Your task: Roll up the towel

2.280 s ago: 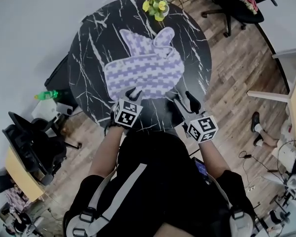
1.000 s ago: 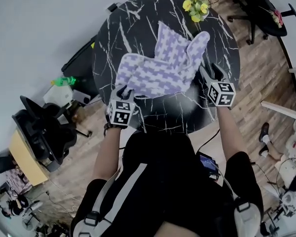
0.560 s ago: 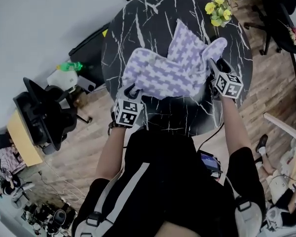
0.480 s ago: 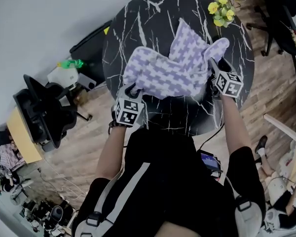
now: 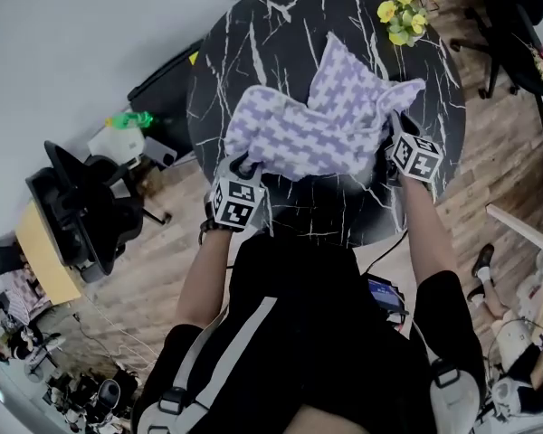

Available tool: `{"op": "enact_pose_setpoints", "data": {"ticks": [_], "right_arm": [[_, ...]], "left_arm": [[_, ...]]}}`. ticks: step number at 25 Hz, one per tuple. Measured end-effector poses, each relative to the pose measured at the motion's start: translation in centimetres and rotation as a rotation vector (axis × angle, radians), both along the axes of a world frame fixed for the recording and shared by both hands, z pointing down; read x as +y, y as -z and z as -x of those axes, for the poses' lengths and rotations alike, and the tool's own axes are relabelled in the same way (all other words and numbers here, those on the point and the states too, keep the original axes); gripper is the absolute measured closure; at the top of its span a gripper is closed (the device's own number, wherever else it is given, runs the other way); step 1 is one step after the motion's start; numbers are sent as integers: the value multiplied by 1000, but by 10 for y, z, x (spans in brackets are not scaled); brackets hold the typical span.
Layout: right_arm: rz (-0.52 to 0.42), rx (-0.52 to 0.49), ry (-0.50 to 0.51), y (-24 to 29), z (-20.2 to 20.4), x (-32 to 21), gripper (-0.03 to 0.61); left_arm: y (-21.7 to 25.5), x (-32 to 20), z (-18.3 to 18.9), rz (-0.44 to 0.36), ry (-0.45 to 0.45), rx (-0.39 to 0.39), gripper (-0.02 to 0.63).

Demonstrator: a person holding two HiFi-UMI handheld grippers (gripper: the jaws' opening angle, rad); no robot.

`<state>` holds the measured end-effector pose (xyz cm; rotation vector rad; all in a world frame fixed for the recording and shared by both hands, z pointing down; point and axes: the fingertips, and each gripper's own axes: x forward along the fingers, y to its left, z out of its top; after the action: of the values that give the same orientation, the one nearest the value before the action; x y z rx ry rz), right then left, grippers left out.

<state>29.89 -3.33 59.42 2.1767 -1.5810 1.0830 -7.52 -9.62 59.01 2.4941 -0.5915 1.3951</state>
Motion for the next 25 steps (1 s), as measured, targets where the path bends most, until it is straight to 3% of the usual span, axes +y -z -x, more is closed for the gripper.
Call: {"op": "enact_pose_setpoints", "data": {"ticks": [10, 25], "right_arm": [[-47, 54, -180, 41, -19, 90, 537], [0, 39, -440, 42, 23, 254, 535]], "left_arm": [[1, 3, -11, -29, -100, 20, 488], [-3, 44, -12, -16, -271, 19, 486]]}}
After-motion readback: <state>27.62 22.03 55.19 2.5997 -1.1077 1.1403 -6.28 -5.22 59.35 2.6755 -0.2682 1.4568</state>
